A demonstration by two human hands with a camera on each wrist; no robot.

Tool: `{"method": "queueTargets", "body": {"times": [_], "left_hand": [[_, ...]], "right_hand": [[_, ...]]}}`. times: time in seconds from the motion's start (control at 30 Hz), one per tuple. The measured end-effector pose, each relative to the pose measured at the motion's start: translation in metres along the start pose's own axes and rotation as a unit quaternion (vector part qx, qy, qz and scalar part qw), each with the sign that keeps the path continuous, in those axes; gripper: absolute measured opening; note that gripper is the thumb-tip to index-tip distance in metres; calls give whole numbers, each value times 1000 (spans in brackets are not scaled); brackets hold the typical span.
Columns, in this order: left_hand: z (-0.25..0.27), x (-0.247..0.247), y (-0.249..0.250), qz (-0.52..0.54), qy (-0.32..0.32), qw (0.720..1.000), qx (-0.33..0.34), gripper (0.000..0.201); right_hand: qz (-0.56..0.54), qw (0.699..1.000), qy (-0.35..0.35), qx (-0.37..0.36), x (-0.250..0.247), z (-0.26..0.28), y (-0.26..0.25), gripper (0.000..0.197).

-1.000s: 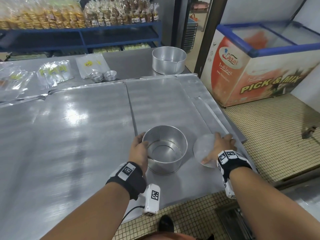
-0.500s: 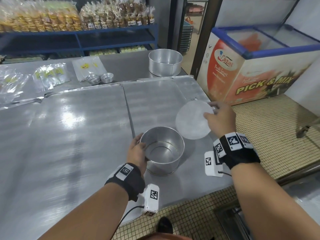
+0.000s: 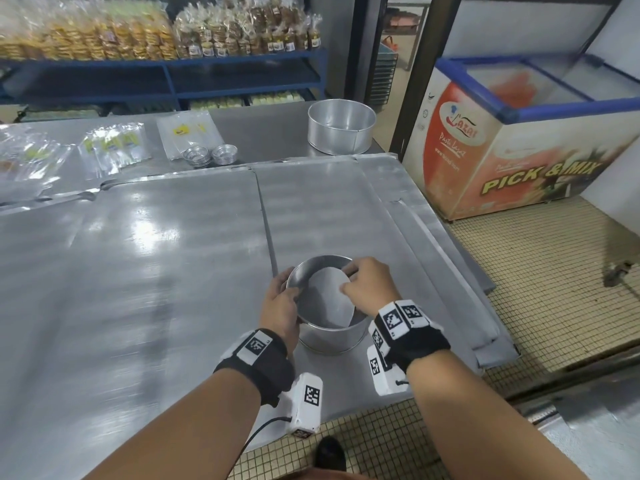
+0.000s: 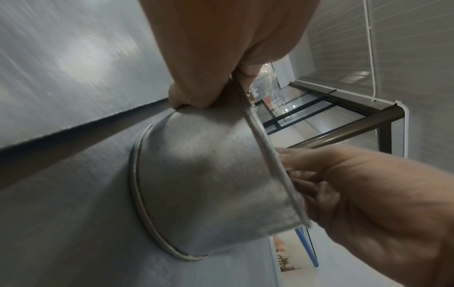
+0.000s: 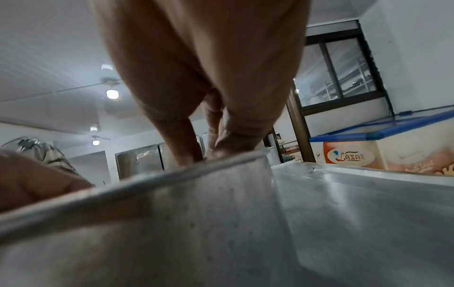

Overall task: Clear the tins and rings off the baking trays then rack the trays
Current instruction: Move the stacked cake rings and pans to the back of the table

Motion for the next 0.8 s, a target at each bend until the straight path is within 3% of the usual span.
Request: {"method": "queueTargets", "body": {"times": [0.13,0.27,0.43,0.53,0.6,0.67,0.73,0.8], "left_hand": [[-2,-2,1,-41,2,999,5,41],[-3,-3,9,-105,-20,994,2,50],[-4,-11,23,-172,-63,982,-51,41],[-9,-17,27,-201,-81,971,-101,37],[-11,-20,31,-234,-97,961,-110,35],[-13,-21,36,-280,-124,947,-101,41],[-15,-22,40,-303,-149,938,-84,47],[-16,-25,48,-286,-160,943,-62,48]], "right_hand": [[11,1000,21,7,4,2,4,21],[12,996,85,-3,-7,8,5,31],[26,987,158,9,-21,23,10,35],[49,987,130,84,-18,31,15,35],[36,986,106,125,-12,37,15,19],[24,985,102,136,-6,40,13,9],[6,984,116,135,-2,41,10,14],[-15,983,133,123,0,41,5,14]]}}
Point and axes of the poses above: each hand's wrist, its own z-axis away from the middle knuckle, its own x-axis out of the palm, y = z × x, the point moved 4 cm from there along -z, towards the middle knuckle, and after that the axes turned 14 degrees about -y, right-handed, at the moved point
